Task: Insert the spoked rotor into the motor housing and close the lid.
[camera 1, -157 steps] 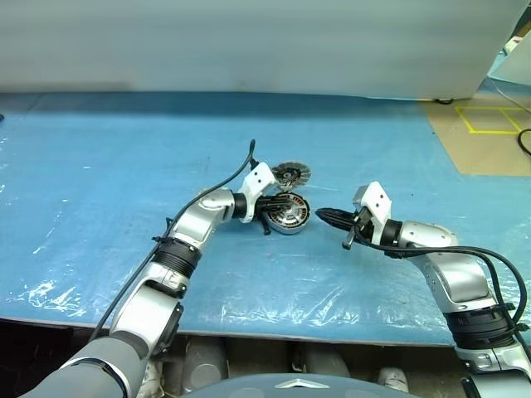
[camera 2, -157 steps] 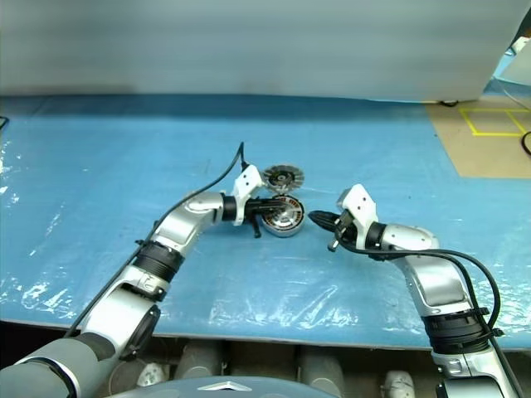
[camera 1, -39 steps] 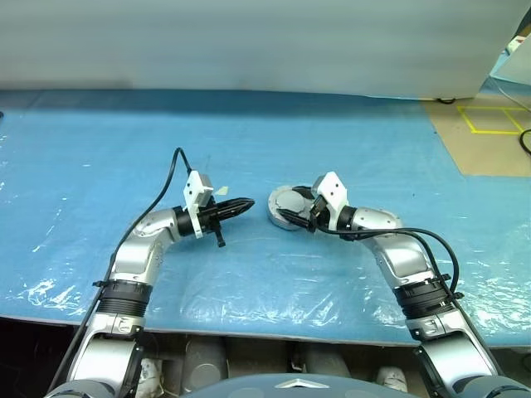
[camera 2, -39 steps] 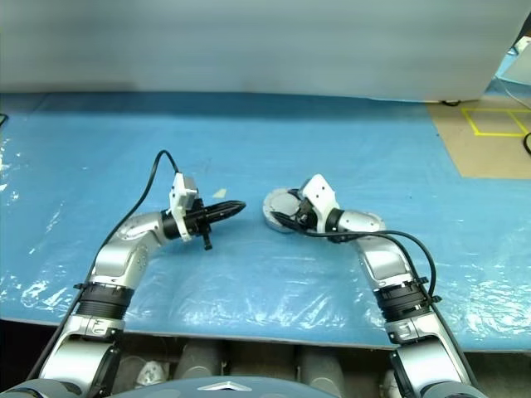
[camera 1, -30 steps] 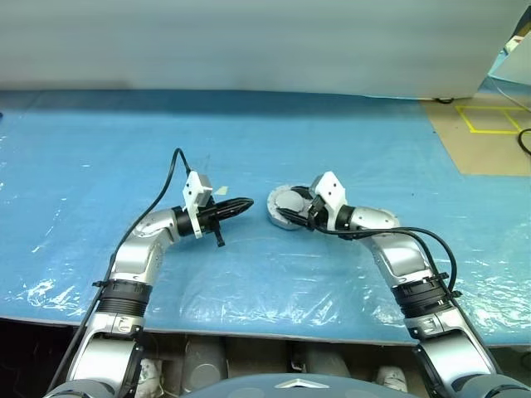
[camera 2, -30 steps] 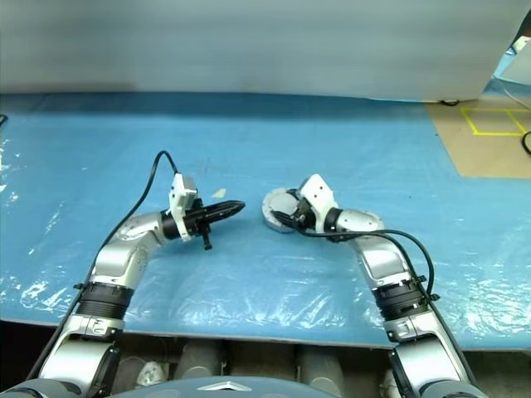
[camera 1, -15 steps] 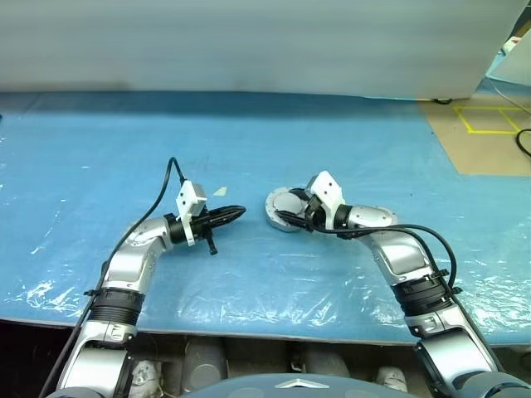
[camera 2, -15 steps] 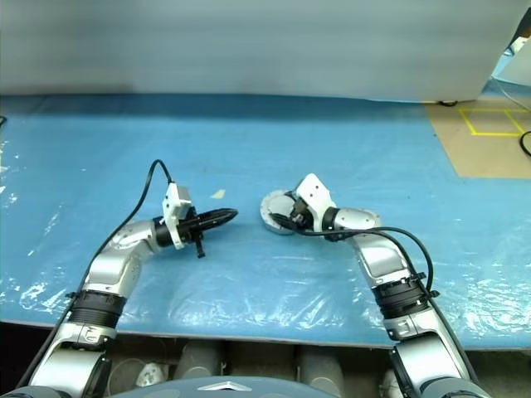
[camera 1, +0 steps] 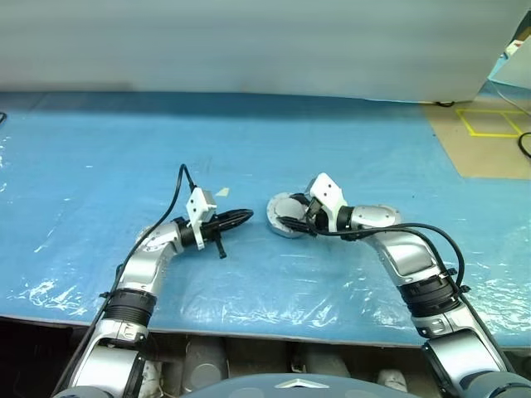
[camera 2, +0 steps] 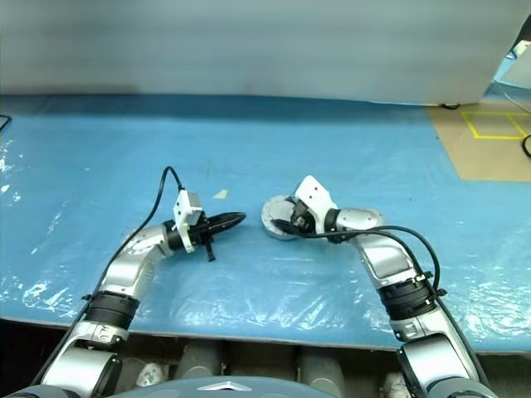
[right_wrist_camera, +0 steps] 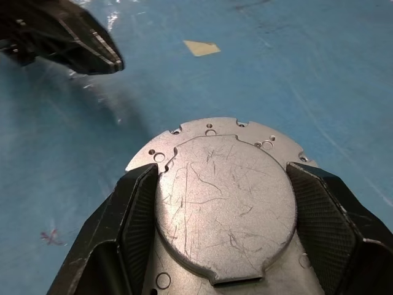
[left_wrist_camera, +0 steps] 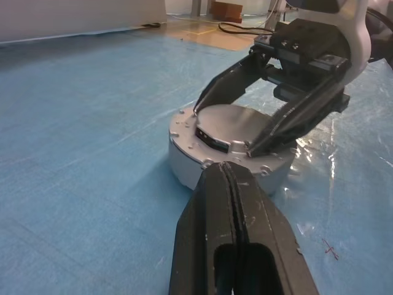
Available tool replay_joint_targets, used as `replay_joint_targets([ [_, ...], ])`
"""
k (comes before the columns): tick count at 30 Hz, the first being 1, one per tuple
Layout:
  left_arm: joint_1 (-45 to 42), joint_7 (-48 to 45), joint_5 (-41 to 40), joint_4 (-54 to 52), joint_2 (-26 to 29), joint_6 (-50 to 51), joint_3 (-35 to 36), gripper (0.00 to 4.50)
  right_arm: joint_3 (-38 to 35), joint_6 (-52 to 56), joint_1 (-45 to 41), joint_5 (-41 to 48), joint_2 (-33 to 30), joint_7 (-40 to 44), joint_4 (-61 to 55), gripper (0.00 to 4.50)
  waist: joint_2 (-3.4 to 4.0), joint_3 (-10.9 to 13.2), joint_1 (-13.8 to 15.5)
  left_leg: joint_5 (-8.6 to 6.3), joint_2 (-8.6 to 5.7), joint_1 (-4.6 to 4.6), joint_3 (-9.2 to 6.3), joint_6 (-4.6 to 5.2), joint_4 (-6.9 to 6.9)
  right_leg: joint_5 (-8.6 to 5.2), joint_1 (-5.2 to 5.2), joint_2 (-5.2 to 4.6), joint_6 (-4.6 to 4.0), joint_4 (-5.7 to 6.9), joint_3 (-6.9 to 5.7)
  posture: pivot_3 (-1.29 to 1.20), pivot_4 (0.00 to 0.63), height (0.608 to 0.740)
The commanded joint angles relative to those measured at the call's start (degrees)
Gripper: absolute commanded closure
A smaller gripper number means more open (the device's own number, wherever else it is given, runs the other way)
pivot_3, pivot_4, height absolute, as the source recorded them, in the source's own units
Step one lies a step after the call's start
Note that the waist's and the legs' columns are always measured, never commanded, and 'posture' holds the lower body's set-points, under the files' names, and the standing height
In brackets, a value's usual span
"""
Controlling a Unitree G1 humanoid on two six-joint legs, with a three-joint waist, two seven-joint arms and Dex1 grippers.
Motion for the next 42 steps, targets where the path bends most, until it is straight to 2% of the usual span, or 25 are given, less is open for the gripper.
replay_joint_targets([
  [1,-0.3,-0.3,-0.2,-0.8,-0.1,-0.9,-0.6,4.5,4.9,3.6,3.4,0.3,-0.9,3.2,0.3,1.54,0.0,0.0,-0.2,0.0,0.0,0.01,0.0,0.0,-0.01,0.0,0.0,0.0,0.0,0.0,0.01,0.0,0.15,0.74],
  [11,-1.1,-2.0,-0.3,-0.8,0.9,1.4,-2.3,4.5,5.5,2.9,3.6,-1.7,-1.5,2.3,2.0,1.54,0.01,0.0,-0.1,-0.01,0.0,0.19,0.04,-0.01,-0.03,-0.01,0.12,-0.01,0.0,-0.01,0.04,0.0,0.15,0.74],
  [24,-5.8,-0.3,5.9,3.3,-1.2,2.8,-8.2,4.5,4.7,1.9,3.7,-2.3,-1.1,0.4,2.3,1.54,0.03,0.0,-0.1,0.0,-0.01,0.24,0.09,-0.01,-0.03,-0.01,0.14,-0.01,0.0,-0.01,0.09,0.0,0.15,0.74],
  [36,-6.0,0.1,9.2,4.5,0.5,7.0,-11.0,4.5,3.7,-1.3,2.6,-2.3,-0.5,-1.3,3.7,1.54,0.04,-0.1,0.0,-0.13,-0.01,0.79,0.19,0.2,-0.11,-0.06,0.58,-0.08,0.07,-0.06,0.33,0.0,0.15,0.74],
  [38,-6.0,0.3,9.1,4.4,0.4,7.4,-11.0,4.5,3.3,-1.0,3.0,-1.4,-0.4,-0.7,2.9,0.82,0.03,-0.1,0.0,-0.13,-0.01,0.79,0.2,0.2,-0.12,-0.07,0.58,-0.08,0.07,-0.06,0.34,0.0,0.15,0.74],
  [41,-6.0,0.3,8.8,4.2,0.2,8.1,-10.9,4.5,2.0,-2.3,3.0,-1.0,0.5,-1.7,2.7,0.02,0.04,-0.1,0.0,-0.13,-0.01,0.78,0.2,0.2,-0.14,-0.07,0.57,-0.08,0.07,-0.09,0.35,0.0,0.15,0.74],
  [42,-6.0,0.1,8.6,4.1,0.2,8.4,-10.9,4.5,1.6,-2.7,2.9,-0.5,0.7,-1.4,2.6,0.02,0.04,-0.1,0.0,-0.14,-0.01,0.77,0.21,0.2,-0.14,-0.07,0.55,-0.08,0.08,-0.09,0.36,0.0,0.15,0.74],
])
